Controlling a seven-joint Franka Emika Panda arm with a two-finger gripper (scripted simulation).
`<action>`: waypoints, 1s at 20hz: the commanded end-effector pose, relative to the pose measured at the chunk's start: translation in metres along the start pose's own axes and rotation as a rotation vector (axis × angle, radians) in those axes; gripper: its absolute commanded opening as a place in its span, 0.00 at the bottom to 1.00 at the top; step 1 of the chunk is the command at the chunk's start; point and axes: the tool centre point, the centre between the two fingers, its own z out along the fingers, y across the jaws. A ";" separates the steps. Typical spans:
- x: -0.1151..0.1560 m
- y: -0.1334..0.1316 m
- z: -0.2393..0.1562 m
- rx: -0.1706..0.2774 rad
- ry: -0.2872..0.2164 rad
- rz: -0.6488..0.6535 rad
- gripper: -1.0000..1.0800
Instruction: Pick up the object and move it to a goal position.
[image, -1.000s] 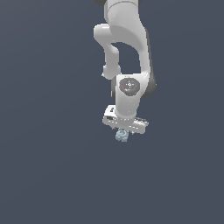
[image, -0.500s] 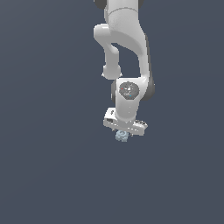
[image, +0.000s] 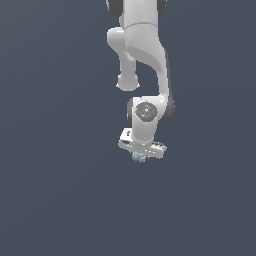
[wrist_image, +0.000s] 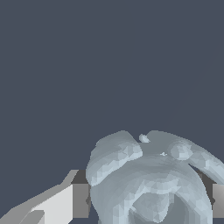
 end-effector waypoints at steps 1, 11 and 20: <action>0.001 0.000 0.001 0.000 0.001 0.000 0.00; 0.000 0.000 0.000 0.000 0.001 0.000 0.00; -0.006 0.000 -0.024 0.000 0.001 0.000 0.00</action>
